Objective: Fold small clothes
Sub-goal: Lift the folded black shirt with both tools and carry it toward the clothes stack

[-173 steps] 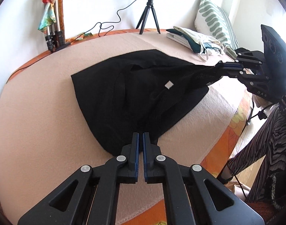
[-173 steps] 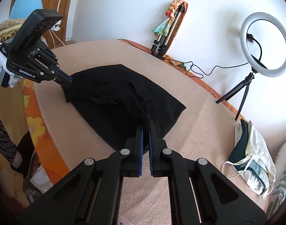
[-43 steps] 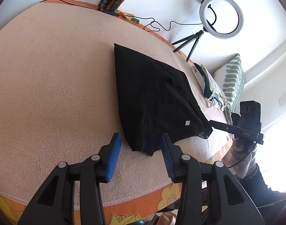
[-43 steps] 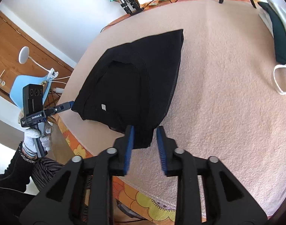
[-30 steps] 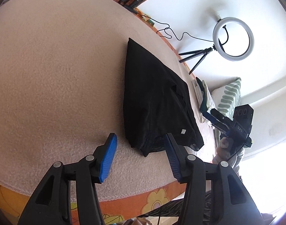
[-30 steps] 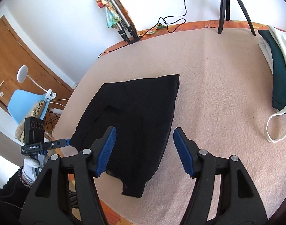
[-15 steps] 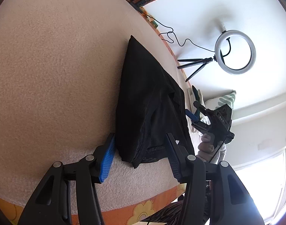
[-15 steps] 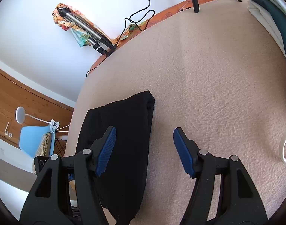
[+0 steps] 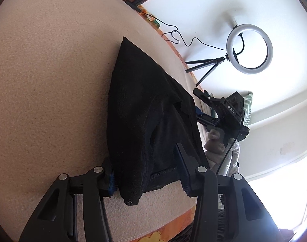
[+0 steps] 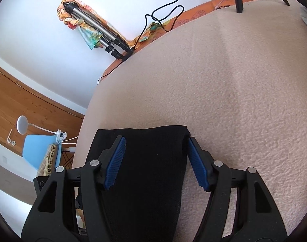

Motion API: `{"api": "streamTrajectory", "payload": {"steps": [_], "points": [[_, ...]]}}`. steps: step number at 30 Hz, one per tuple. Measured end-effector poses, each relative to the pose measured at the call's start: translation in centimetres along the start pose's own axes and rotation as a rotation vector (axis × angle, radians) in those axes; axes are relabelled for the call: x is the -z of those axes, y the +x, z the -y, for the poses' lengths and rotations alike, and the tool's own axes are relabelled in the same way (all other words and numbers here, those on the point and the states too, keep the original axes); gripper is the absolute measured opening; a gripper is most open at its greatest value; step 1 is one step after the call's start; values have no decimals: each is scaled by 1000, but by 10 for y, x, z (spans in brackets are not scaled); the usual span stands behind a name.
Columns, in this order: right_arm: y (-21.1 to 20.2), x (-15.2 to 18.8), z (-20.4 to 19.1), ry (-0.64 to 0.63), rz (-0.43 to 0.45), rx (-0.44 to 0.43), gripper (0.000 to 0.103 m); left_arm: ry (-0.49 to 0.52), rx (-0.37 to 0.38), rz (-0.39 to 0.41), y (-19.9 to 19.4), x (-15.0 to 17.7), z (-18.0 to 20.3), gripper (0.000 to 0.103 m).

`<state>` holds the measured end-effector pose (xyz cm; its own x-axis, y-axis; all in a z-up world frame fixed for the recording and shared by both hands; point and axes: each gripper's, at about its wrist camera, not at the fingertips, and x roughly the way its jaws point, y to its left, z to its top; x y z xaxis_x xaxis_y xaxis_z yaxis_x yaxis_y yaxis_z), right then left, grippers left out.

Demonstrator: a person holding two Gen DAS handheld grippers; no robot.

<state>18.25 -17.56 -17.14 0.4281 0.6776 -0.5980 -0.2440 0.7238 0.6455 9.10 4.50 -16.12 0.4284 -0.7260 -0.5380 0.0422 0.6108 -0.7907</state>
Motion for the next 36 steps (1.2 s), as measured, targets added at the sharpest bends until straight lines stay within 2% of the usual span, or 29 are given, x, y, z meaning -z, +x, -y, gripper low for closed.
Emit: {"api": "streamTrajectory", "payload": {"steps": [2,5,6,8,9,13,20,28,36], "points": [[6,1,-6,-17,-11,-14,66,-7,0,-13,5,1,-1,27],[9,4,-11,-47,-16,-2,61,-27,3,-24,8,0,-4,17],[9,3,-11,-49,-16,2,56,-27,-1,-25,8,0,-6,15],[9,2,-8,-30,-24,5,36,-11,-16,-22,9,1,-5,13],[11,2,-5,-14,-42,-1,22,2,-27,-21,9,1,-3,13],[13,4,-9,-21,-45,24,14,60,-79,-10,7,4,5,10],[-9,-3,-45,-108,21,50,11,153,-101,34,-1,7,20,8],[-35,-3,-83,-207,81,57,11,208,-74,55,-6,10,40,8],[-71,-2,-88,-230,148,64,11,310,-92,77,4,13,70,8]]}}
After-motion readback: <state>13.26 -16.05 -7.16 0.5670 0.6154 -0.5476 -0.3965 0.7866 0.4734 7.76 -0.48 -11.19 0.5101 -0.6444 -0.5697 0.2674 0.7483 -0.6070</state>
